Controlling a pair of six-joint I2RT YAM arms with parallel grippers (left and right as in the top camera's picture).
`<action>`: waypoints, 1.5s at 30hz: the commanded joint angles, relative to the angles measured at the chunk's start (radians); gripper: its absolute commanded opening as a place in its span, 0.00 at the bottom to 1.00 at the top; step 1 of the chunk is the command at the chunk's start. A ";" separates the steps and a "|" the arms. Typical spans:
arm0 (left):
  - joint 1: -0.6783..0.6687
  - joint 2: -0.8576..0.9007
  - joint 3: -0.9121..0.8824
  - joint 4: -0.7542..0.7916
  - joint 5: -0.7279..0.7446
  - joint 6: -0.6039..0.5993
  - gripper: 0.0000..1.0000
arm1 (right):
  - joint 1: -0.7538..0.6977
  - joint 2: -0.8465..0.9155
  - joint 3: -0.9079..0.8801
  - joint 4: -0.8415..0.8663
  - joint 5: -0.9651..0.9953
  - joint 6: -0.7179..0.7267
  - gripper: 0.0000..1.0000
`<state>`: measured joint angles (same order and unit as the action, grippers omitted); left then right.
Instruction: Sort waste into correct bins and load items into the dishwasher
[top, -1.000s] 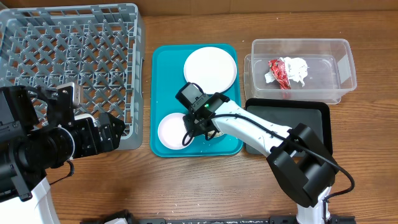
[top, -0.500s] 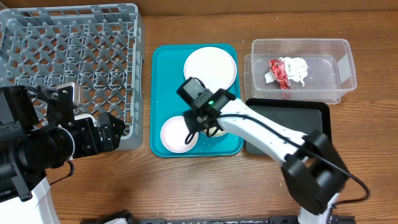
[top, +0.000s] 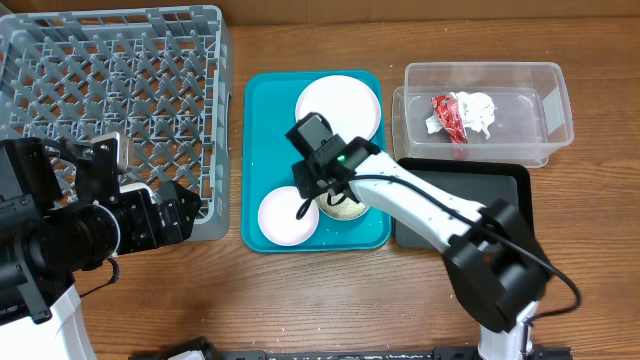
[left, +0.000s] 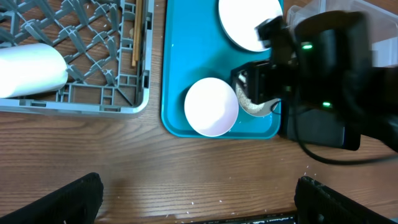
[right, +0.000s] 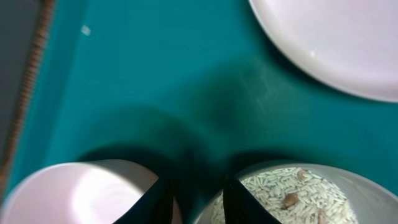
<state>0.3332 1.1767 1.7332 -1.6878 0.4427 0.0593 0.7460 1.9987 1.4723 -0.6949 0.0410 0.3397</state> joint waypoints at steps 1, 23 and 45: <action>-0.006 0.001 0.005 -0.002 0.018 0.019 1.00 | -0.001 0.027 0.000 -0.011 0.014 0.005 0.29; -0.006 0.001 0.005 -0.002 0.018 0.019 1.00 | -0.029 0.027 -0.016 -0.123 0.026 0.057 0.15; -0.006 0.001 0.005 -0.002 0.018 0.019 1.00 | -0.035 0.035 -0.085 -0.143 -0.060 0.053 0.11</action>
<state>0.3332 1.1767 1.7332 -1.6878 0.4427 0.0593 0.7143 2.0121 1.4166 -0.8444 -0.0002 0.3874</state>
